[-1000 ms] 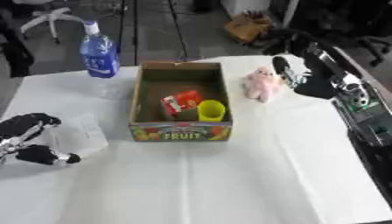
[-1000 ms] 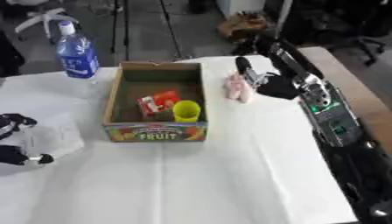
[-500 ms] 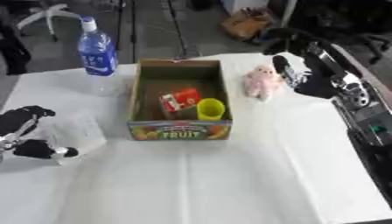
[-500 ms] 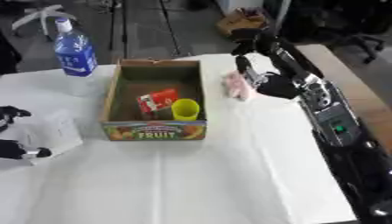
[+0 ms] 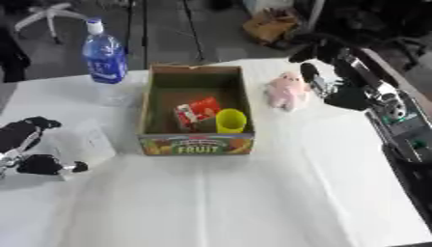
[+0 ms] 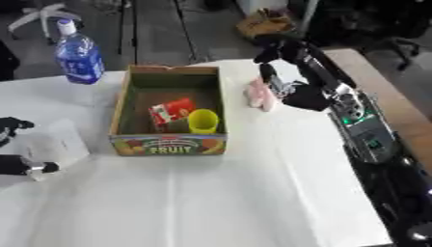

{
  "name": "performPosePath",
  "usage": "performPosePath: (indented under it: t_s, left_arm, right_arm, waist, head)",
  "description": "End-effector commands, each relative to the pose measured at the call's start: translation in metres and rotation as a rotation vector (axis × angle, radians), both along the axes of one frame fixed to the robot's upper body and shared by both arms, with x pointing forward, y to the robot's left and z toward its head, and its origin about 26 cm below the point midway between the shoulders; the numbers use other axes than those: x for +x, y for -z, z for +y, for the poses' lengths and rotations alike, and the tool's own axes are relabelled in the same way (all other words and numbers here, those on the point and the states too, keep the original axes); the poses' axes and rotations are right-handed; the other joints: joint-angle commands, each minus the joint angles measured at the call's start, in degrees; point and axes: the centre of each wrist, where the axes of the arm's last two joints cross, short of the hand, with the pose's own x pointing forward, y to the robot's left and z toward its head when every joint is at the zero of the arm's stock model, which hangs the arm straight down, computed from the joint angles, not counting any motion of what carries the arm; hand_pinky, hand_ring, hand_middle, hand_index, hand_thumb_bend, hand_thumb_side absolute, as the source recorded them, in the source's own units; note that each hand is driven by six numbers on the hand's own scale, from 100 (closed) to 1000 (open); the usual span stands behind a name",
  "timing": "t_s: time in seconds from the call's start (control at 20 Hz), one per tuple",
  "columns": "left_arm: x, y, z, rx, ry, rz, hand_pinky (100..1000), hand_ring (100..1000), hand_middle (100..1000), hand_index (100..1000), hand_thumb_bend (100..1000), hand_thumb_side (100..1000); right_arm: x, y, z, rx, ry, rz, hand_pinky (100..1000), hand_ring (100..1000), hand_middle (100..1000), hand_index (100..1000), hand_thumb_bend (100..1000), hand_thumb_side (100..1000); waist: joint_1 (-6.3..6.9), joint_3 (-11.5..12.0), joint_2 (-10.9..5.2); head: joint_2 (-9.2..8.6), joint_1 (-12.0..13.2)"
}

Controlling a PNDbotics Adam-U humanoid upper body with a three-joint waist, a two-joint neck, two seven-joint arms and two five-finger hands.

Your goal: Pick up objects on the table and place them in the box.

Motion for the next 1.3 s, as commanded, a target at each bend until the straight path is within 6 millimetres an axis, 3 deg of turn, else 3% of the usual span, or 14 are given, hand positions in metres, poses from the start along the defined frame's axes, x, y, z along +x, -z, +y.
performPosePath:
  t_s: [0.05, 0.4, 0.5, 0.55, 0.6, 0.65, 0.8, 0.85, 1.3]
  left_arm:
    - [0.004, -0.014, 0.001, -0.019, 0.0, -0.041, 754, 776, 818, 906, 992, 644]
    - [0.004, -0.007, 0.002, -0.03, -0.006, -0.022, 736, 751, 797, 905, 985, 638]
    - [0.004, -0.007, 0.003, -0.026, -0.007, -0.018, 704, 706, 755, 898, 948, 614]
    - [0.004, -0.007, 0.003, -0.023, -0.008, -0.015, 659, 636, 696, 892, 862, 543]
    - [0.004, -0.007, 0.003, -0.017, -0.01, -0.01, 659, 636, 696, 892, 862, 543]
    - [0.004, -0.007, 0.002, -0.011, -0.012, -0.005, 633, 597, 644, 885, 777, 490]
    - [0.004, -0.008, 0.002, 0.003, -0.02, 0.001, 612, 570, 613, 877, 728, 466]
    - [0.004, -0.008, 0.002, 0.003, -0.022, -0.001, 586, 522, 553, 862, 623, 434]
    - [0.004, -0.031, -0.002, -0.036, 0.005, -0.001, 587, 501, 529, 855, 572, 436]
  right_arm:
    - [0.0, -0.012, 0.001, -0.015, -0.009, -0.036, 762, 726, 826, 927, 155, 497]
    - [0.0, -0.012, 0.001, -0.015, -0.011, -0.037, 762, 726, 827, 927, 149, 501]
    - [0.0, -0.012, 0.001, -0.015, -0.011, -0.037, 763, 725, 827, 927, 149, 501]
    - [0.0, -0.012, 0.001, -0.014, -0.01, -0.037, 763, 725, 827, 928, 145, 503]
    - [0.0, -0.012, 0.001, -0.014, -0.01, -0.036, 763, 725, 827, 928, 145, 503]
    - [0.0, -0.012, 0.001, -0.014, -0.01, -0.036, 763, 725, 827, 928, 143, 504]
    - [0.001, -0.011, 0.001, -0.013, -0.01, -0.034, 763, 725, 827, 928, 143, 505]
    - [0.001, -0.011, 0.001, -0.012, -0.01, -0.033, 763, 725, 827, 928, 143, 504]
    - [0.0, -0.009, -0.001, -0.008, -0.006, -0.025, 763, 725, 828, 928, 146, 499]
  waist:
    - [-0.08, -0.1, -0.7]
    - [-0.12, -0.3, -0.47]
    - [-0.14, -0.3, -0.51]
    - [-0.13, -0.3, -0.53]
    - [-0.13, -0.3, -0.57]
    - [-0.12, -0.3, -0.6]
    - [-0.09, -0.3, -0.7]
    - [-0.1, -0.2, -0.75]
    - [0.0, -0.1, -1.46]
  head:
    - [-0.66, 0.2]
    - [-0.7, 0.1]
    - [-0.65, 0.1]
    - [-0.64, 0.0]
    - [-0.64, 0.0]
    - [-0.63, 0.0]
    - [-0.63, 0.0]
    - [-0.59, -0.1]
    - [-0.15, -0.2]
